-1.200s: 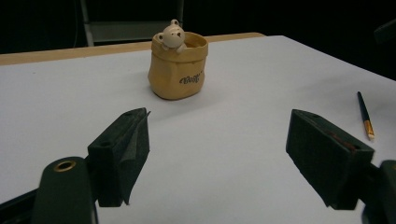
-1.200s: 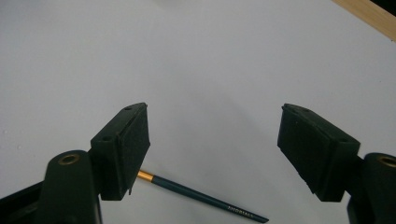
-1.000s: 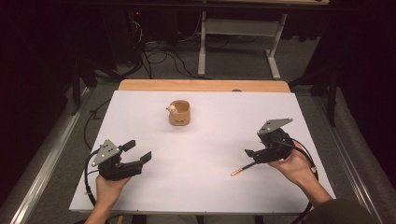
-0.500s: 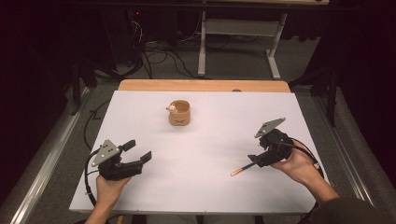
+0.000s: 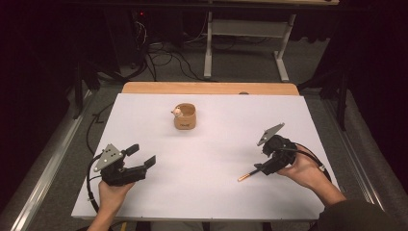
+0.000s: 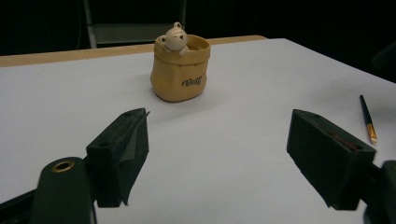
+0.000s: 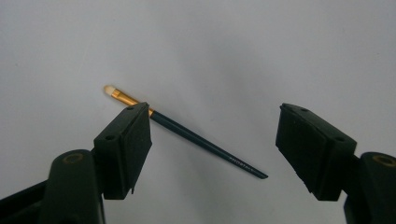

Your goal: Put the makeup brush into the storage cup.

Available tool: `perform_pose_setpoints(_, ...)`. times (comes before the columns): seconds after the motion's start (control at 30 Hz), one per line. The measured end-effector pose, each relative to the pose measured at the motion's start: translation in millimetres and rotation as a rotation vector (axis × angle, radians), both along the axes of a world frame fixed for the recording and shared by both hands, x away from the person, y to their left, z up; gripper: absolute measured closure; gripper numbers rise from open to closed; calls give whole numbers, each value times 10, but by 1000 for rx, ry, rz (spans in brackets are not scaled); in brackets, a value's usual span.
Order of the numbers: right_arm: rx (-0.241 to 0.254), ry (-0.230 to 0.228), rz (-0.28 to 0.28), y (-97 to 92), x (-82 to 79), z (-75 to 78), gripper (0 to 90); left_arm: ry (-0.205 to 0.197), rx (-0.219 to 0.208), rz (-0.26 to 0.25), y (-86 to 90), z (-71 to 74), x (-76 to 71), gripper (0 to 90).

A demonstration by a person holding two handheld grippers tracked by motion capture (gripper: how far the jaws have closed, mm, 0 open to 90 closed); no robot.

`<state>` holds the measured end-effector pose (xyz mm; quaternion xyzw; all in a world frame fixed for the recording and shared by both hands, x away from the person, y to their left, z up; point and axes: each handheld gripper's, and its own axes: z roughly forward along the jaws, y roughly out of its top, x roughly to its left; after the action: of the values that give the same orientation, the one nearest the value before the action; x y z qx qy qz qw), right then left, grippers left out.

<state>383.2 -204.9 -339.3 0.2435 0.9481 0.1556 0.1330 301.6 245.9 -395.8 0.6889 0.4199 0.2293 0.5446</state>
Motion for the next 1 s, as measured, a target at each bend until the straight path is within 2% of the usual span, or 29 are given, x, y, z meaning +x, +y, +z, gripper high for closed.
perform_pose_setpoints(0.23, -32, 42, 14, 41, 34, -82, 286, -1, -4, 0, -1, 1, -2, 214)
perform_pose_setpoints(0.77, -88, 87, 35, 66, 97, -251, 291, 4, 5, -5, -3, -4, 2, 212)
perform_pose_setpoints(1.0, -135, 100, 47, 86, 122, -332, 324, 4, 7, -11, -16, -8, 2, 211)
